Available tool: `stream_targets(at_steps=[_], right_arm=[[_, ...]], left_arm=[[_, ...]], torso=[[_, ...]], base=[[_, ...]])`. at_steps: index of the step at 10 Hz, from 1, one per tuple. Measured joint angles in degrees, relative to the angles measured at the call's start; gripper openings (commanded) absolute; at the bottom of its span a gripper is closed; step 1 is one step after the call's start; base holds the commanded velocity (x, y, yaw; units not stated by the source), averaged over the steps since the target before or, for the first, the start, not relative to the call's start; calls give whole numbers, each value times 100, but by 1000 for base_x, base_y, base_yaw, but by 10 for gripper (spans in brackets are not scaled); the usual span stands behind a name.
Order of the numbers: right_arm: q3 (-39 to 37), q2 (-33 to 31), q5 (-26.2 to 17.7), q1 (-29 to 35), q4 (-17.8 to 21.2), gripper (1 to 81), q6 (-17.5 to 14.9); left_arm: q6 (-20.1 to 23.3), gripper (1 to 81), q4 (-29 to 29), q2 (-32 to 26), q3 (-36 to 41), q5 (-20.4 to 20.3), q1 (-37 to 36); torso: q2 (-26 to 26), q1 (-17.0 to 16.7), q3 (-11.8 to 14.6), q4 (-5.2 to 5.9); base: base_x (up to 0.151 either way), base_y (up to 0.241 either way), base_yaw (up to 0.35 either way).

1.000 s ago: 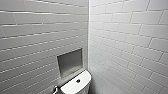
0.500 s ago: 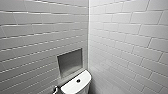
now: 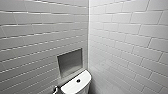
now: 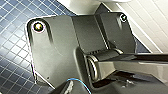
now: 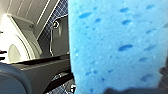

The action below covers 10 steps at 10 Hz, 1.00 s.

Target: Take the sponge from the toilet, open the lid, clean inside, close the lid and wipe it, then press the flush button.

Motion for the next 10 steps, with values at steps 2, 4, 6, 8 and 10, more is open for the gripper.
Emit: stream_targets(at_steps=[2,4,6,8,10], right_arm=[[174,-140,5,20,1,10,16],[385,-236,33,20,1,10,17],[463,-273,85,33,1,10,20],[469,-273,111,37,1,10,22],[480,-273,122,89,4,10,22]], left_arm=[[-13,811,-20,-355,611,0,-149],[-46,811,-56,-816,1312,17,-280],[-101,811,-115,-1403,2069,20,-523],[-105,811,-178,-1974,2912,41,-812],[-122,811,-280,-2533,3723,78,-1229]], torso=[[0,0,0,0],[0,0,0,0],[0,-2,-105,0],[0,0,-345,0],[2,0,-594,0]], base=[[0,0,0],[0,0,0],[0,0,0],[0,0,0],[0,0,0]])
